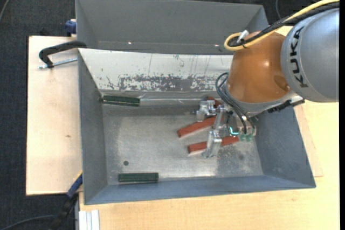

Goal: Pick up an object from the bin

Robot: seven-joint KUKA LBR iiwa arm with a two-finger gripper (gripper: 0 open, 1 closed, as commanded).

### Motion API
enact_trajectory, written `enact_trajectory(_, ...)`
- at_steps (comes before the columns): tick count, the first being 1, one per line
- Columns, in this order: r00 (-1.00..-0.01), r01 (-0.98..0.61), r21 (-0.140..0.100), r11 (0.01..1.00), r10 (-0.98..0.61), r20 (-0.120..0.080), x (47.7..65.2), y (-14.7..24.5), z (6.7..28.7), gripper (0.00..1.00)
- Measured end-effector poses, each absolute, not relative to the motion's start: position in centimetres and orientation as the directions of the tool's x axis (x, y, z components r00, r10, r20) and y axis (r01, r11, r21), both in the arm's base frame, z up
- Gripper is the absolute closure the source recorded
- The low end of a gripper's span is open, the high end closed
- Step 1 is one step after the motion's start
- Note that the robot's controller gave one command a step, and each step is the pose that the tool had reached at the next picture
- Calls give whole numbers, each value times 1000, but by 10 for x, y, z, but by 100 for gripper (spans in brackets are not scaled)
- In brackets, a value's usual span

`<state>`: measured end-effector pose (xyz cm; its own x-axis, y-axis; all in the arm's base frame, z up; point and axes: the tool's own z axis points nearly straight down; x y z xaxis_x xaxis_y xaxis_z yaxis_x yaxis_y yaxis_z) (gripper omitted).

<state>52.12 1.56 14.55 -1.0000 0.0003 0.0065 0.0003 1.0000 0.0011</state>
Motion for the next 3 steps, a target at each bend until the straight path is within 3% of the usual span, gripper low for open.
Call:
enact_trajectory(1, -1000, -25, 1, 1000, -25, 0, 524, -2, 68, 0)
enact_trajectory(2, -1000, -25, 0, 1000, -25, -15, 528, -1, 75, 100)
enact_trajectory(3, -903, -430, -5, 903, -430, -15, 576, 5, 257, 100)
